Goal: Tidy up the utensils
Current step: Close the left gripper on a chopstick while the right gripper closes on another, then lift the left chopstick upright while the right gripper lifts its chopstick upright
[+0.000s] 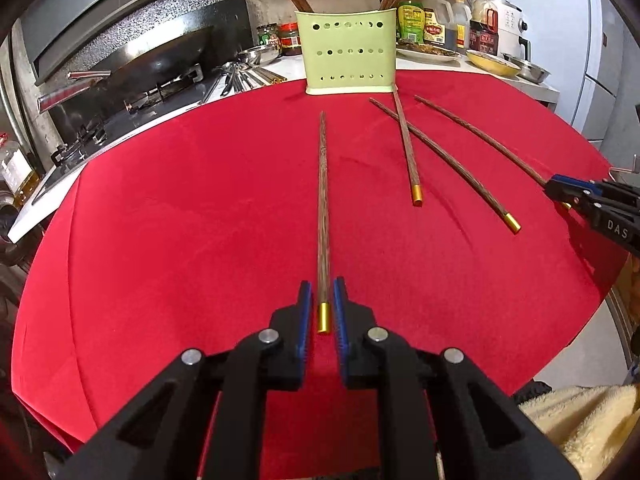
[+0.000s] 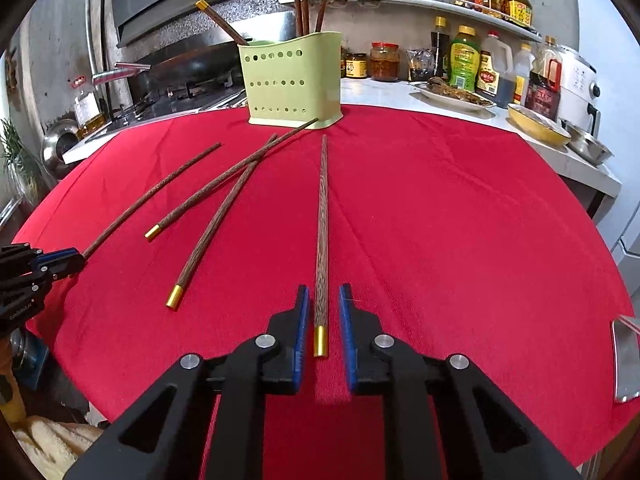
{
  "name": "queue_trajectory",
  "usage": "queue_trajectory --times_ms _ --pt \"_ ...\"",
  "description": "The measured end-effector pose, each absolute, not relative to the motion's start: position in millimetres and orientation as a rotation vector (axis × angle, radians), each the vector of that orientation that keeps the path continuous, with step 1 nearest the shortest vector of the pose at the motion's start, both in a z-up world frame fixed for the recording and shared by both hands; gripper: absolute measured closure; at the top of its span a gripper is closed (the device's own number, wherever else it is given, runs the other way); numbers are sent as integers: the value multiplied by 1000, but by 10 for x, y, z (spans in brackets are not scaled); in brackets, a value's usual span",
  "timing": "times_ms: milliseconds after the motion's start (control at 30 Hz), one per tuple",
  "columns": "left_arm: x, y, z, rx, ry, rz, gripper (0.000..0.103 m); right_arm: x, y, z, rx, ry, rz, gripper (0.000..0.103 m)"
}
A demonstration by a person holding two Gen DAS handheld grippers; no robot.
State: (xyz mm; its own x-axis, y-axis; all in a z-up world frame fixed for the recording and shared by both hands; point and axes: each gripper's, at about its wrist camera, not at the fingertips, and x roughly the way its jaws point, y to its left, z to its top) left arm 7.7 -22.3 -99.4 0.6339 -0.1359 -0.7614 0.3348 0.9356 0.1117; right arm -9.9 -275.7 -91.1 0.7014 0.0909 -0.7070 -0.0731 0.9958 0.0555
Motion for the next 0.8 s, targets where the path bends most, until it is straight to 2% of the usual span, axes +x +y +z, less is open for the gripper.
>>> queue_trajectory --times_ms 133,233,567,800 --pt "91 -143 -972 170 843 -289 96 -177 -2739 -918 25 769 80 96" --pt "59 -124 -823 161 772 -285 96 -191 -2748 -832 31 745 83 96" --pt "105 83 131 66 486 -289 96 -166 -2831 91 38 526 118 96" --pt "136 95 617 55 379 -316 96 -6 -2807 679 4 425 128 96"
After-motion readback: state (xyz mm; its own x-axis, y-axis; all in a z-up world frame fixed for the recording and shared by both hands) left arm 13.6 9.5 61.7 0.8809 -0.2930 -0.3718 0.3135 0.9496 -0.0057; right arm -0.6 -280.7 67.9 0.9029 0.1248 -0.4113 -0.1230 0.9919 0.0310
